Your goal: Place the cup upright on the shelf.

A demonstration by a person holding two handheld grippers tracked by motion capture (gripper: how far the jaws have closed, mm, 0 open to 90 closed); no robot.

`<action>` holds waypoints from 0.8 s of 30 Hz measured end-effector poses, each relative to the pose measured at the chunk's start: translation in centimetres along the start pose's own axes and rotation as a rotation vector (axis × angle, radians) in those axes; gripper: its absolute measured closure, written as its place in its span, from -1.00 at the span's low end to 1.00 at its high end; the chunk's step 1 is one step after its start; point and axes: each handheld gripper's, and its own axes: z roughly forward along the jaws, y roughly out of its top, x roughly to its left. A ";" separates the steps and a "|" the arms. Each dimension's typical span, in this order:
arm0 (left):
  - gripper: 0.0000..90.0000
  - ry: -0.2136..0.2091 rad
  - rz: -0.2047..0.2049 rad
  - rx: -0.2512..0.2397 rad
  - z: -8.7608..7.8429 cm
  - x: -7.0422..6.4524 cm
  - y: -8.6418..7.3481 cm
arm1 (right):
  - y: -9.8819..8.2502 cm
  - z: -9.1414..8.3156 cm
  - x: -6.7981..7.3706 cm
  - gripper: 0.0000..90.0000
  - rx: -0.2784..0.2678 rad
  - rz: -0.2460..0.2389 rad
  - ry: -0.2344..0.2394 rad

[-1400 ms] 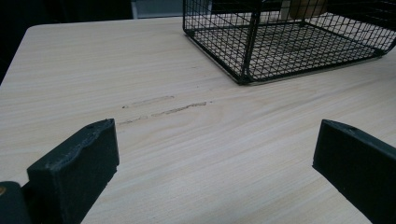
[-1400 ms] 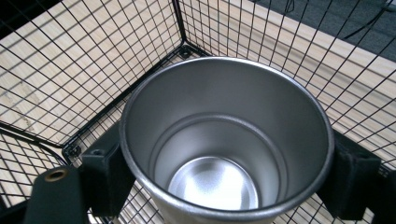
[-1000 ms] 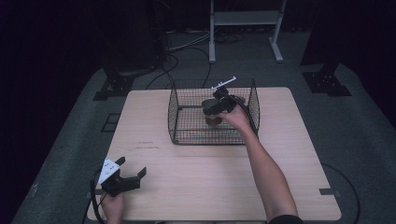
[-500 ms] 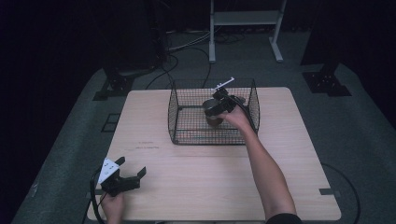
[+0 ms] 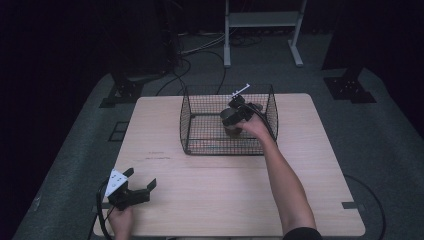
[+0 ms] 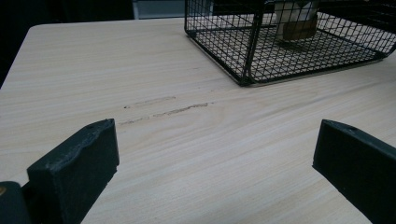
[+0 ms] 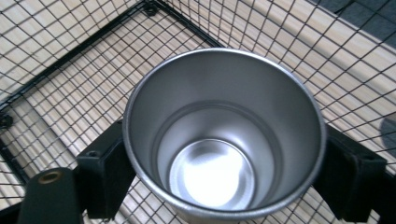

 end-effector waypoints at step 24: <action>-1.00 0.001 0.000 -0.001 0.0 0.0 0.0 | 0.1 -0.4 0.4 -0.75 0.014 -0.036 0.002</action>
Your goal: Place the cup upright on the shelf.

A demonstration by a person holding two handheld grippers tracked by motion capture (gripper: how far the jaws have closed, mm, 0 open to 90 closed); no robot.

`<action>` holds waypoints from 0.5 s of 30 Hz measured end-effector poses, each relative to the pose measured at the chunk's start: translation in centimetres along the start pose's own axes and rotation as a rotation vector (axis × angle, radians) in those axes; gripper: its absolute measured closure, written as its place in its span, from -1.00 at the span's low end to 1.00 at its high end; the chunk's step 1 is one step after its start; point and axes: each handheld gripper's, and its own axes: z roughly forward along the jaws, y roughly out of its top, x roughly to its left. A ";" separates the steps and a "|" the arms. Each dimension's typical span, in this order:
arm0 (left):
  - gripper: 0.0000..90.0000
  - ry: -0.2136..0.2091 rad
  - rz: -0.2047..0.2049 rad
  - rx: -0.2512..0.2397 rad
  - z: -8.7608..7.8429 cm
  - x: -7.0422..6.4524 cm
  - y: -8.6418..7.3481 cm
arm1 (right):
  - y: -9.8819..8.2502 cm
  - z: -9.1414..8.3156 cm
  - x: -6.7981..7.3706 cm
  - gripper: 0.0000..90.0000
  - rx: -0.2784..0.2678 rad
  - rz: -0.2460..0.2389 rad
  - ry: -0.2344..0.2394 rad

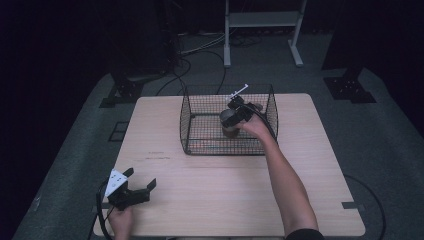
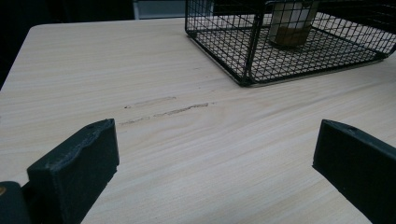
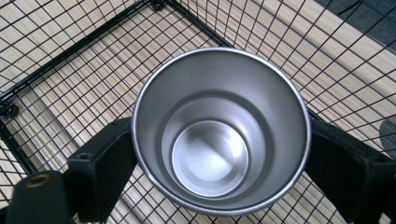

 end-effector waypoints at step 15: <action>-1.00 0.000 0.002 0.005 0.0 0.1 0.0 | 0.3 -1.5 -0.1 -0.75 -0.057 0.025 0.009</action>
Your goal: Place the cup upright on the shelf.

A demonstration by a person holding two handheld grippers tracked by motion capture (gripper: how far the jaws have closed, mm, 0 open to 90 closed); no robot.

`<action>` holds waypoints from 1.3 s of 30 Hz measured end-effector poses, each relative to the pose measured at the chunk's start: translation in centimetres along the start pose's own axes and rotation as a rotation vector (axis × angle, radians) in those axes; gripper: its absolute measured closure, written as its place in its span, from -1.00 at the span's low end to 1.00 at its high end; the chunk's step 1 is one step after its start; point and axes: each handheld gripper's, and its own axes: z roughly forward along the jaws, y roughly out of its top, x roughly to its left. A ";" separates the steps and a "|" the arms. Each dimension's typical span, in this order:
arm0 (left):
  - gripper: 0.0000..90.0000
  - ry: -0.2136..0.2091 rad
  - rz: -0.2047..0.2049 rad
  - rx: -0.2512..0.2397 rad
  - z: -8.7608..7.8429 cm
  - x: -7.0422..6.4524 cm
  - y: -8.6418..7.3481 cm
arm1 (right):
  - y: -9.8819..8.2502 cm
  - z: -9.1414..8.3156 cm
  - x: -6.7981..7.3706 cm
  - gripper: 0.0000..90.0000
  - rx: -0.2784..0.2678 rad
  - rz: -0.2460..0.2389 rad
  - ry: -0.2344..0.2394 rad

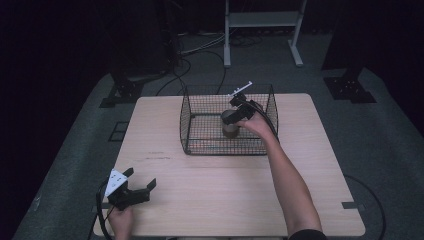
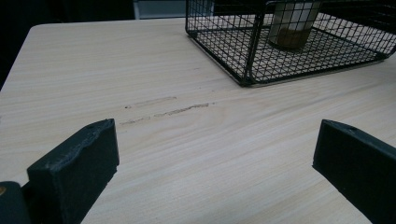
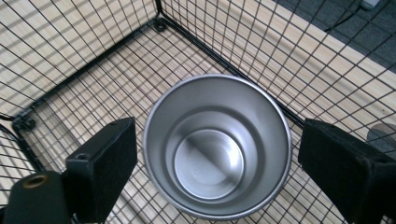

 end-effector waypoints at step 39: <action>-1.00 -0.005 0.018 0.001 -0.1 -0.2 -0.1 | -3.3 -10.1 2.5 -0.73 -0.146 -0.045 0.133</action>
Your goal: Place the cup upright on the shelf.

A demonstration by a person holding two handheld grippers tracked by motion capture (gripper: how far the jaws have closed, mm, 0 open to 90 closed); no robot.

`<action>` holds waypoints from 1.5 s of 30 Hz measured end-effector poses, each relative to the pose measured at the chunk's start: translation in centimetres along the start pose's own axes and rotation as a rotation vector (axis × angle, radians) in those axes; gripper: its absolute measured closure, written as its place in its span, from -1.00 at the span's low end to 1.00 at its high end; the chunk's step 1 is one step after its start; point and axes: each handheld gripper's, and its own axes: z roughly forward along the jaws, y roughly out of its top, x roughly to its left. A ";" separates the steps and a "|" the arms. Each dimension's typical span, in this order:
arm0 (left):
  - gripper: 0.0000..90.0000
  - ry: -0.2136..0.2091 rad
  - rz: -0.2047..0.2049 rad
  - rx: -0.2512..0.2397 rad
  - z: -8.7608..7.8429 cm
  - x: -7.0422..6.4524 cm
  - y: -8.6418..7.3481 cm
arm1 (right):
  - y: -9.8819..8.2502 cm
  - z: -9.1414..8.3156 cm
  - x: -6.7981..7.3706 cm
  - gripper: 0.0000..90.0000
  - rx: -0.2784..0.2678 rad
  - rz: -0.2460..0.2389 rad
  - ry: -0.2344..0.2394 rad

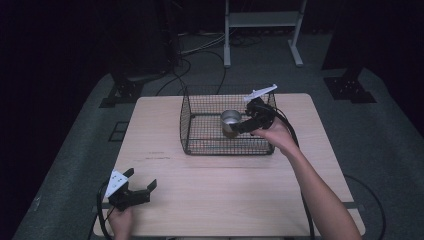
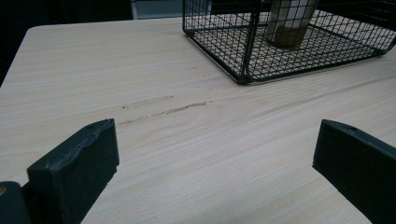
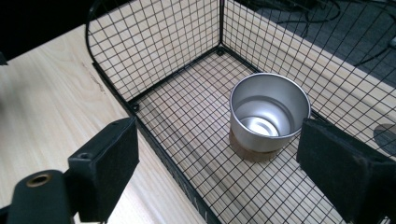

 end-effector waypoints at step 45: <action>-1.00 0.004 0.000 0.002 0.0 0.0 0.0 | -6.2 -4.0 3.1 -0.73 -0.046 -0.032 0.022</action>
